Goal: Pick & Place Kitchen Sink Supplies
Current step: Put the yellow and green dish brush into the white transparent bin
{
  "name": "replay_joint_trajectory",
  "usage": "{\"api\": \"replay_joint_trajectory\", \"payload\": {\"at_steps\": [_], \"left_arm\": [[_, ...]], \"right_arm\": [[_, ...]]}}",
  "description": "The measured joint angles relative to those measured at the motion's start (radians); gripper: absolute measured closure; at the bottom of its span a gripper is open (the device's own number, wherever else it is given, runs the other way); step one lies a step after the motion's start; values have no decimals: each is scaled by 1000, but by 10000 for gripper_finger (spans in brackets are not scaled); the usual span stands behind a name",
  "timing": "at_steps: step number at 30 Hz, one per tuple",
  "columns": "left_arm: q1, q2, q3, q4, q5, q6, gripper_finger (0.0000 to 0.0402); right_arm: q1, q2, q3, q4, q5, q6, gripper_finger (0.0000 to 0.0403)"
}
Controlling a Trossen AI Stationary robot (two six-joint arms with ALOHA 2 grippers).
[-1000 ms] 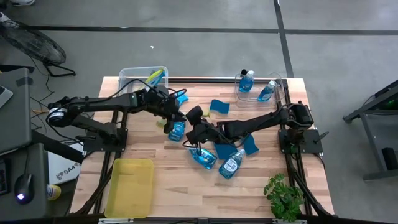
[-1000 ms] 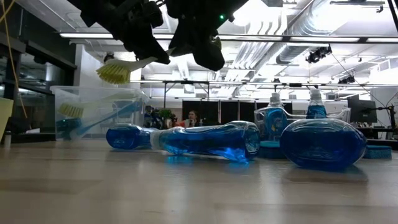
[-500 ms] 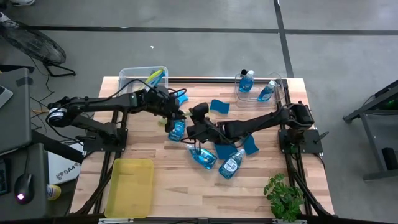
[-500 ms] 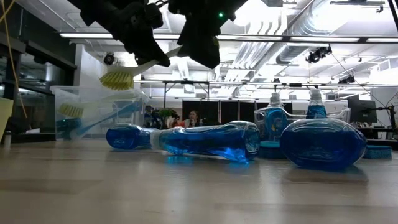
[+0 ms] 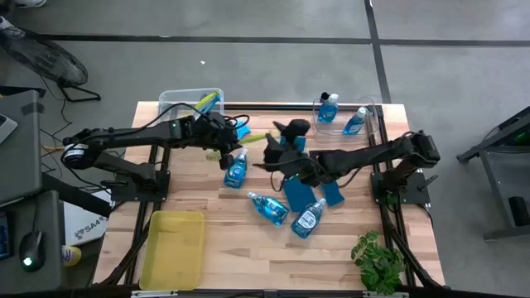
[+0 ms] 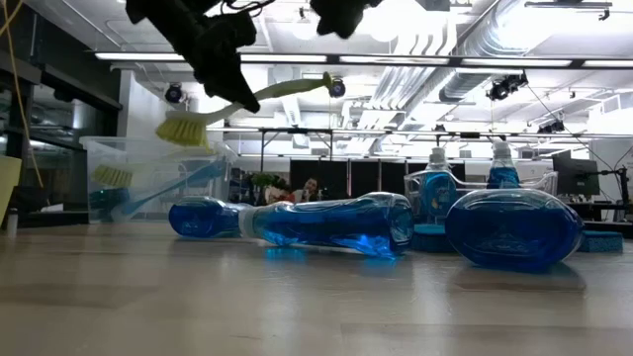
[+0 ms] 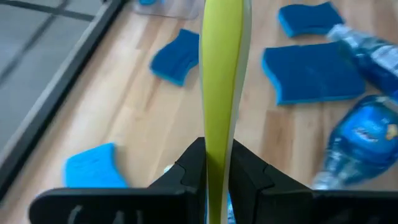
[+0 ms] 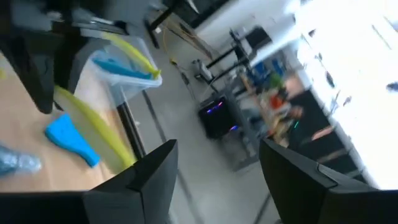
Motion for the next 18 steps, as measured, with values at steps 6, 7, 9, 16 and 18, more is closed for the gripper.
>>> {"api": "replay_joint_trajectory", "payload": {"at_steps": [6,7,9,16,18], "left_arm": [[0,-1,69,-143,-188,36,363],[0,-5,74,-164,-219,39,363],[0,-9,76,-198,-285,49,362],[1,-66,76,-242,-444,68,362],[1,-90,76,-244,-483,78,362]], "right_arm": [[-65,-36,-2,-276,-138,410,182],[-79,-35,-2,-324,-189,464,182],[-104,-16,-3,-398,-280,552,182],[-143,54,-3,-473,-314,620,182],[-146,67,-3,-460,-315,617,182]]}}
